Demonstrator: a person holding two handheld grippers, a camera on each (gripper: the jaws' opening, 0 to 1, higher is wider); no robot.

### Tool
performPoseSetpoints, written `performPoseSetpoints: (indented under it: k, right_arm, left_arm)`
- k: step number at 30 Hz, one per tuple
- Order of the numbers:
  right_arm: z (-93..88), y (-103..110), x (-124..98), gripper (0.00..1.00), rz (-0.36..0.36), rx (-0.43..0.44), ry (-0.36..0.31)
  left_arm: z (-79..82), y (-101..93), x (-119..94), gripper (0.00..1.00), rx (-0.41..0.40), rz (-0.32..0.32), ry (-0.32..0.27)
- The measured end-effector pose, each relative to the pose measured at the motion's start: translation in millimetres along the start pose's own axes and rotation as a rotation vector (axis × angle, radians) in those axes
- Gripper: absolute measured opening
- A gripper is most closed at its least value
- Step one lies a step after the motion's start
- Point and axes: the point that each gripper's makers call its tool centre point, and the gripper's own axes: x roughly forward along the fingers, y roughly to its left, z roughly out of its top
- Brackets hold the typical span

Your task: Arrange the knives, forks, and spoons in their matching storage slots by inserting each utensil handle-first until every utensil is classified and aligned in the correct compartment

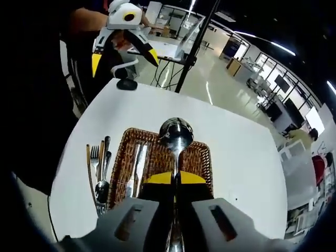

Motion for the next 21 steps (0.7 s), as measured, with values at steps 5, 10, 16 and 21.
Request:
performPoseSetpoints:
  k: [5,10,16,21]
  right_arm:
    - [-6.1,-11.7,5.2,0.00,0.005,0.003,-0.007]
    - [-12.5,-27.2,11.5,0.00,0.011,-0.010,-0.006]
    - [-16.9,-46.2,16.8,0.00,0.004,-0.022,-0.010]
    - [-16.2,-58.7,21.3,0.00,0.002,-0.043,-0.013]
  left_arm:
    - [-2.1,-1.2,6.2,1.00,-0.014,0.005,0.005]
    - [-6.5,-1.3,15.3,1.00,-0.017,0.010,0.019]
    - [-7.4,-4.0,19.8,1.00,-0.032,0.015,0.027]
    - [-11.2,-4.2,20.4,1.00,-0.041,0.022,0.032]
